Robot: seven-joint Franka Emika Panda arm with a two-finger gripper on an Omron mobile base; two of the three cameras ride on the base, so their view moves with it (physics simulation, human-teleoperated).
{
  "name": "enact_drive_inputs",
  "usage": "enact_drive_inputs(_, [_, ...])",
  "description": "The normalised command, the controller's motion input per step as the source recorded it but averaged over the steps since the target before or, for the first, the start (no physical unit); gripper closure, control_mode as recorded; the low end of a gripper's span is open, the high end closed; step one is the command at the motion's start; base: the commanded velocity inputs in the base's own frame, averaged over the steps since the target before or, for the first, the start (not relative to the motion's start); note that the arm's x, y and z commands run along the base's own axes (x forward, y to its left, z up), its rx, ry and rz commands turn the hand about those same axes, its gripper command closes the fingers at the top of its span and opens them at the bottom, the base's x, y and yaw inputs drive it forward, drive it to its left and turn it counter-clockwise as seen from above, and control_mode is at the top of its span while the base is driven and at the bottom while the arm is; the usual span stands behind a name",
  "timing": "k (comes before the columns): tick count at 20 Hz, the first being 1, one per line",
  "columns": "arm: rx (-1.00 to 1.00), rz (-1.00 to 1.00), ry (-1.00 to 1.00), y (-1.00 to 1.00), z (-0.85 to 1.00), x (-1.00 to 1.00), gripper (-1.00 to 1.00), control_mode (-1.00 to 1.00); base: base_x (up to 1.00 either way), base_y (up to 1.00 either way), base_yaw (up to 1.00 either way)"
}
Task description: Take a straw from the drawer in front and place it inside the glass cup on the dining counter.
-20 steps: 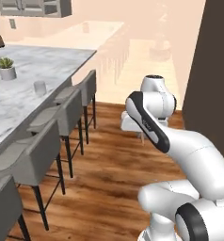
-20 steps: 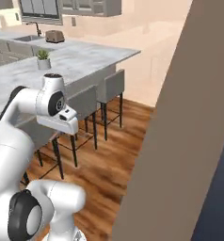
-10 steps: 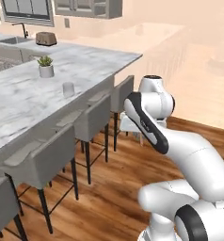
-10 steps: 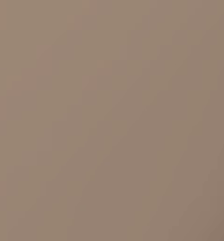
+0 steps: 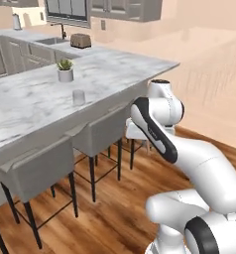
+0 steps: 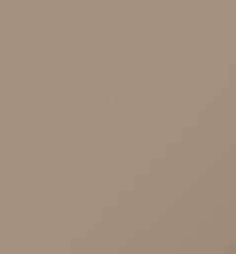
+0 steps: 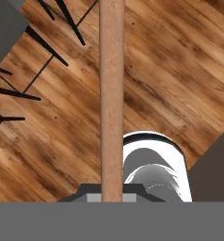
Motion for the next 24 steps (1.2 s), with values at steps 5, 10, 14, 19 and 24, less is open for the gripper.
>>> enact_drive_inputs(5, [0.0,0.0,0.0,0.0,0.0,0.0,1.0,1.0,0.64,-0.87,0.38])
enact_drive_inputs(10, [0.0,0.0,0.0,0.0,0.0,0.0,1.0,1.0,0.76,-0.78,0.41])
enact_drive_inputs(14, [0.0,0.0,0.0,0.0,0.0,0.0,1.0,1.0,0.8,-0.65,0.47])
enact_drive_inputs(19, [0.0,0.0,0.0,0.0,0.0,0.0,1.0,1.0,0.72,-0.62,0.51])
enact_drive_inputs(24, [0.0,0.0,0.0,0.0,0.0,0.0,1.0,1.0,0.71,-0.54,0.5])
